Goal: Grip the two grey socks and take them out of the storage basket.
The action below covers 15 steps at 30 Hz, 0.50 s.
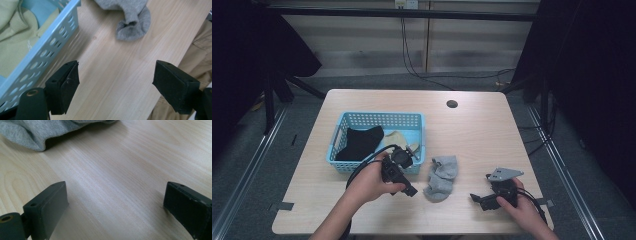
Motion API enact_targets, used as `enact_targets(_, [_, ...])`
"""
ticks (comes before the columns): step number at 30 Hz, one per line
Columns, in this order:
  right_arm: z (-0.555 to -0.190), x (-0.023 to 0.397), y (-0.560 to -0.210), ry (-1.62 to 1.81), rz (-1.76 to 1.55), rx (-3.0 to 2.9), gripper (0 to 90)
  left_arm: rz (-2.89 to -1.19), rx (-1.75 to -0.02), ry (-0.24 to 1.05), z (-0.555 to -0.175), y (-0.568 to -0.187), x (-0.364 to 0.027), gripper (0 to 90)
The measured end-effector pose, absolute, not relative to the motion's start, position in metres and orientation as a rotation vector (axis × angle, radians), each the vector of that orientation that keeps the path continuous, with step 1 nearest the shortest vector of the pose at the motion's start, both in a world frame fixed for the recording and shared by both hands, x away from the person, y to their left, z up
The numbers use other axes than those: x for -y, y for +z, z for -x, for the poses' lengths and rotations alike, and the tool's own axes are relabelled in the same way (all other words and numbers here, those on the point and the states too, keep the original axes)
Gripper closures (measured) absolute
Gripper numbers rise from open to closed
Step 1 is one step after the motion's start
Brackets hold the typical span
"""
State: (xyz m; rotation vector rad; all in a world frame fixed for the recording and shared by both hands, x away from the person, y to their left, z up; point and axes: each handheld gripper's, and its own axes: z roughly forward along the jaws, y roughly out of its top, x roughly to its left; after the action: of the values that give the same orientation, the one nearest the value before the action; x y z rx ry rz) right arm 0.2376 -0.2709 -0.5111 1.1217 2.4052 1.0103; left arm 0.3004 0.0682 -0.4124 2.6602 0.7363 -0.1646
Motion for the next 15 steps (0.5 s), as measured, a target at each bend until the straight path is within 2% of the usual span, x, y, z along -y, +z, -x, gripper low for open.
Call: enact_targets(15, [-0.238,0.271,-0.511,1.008,-1.122,-2.406,4.7,-2.617,-0.679,-0.134,-0.287,-0.446,-0.080,20.5])
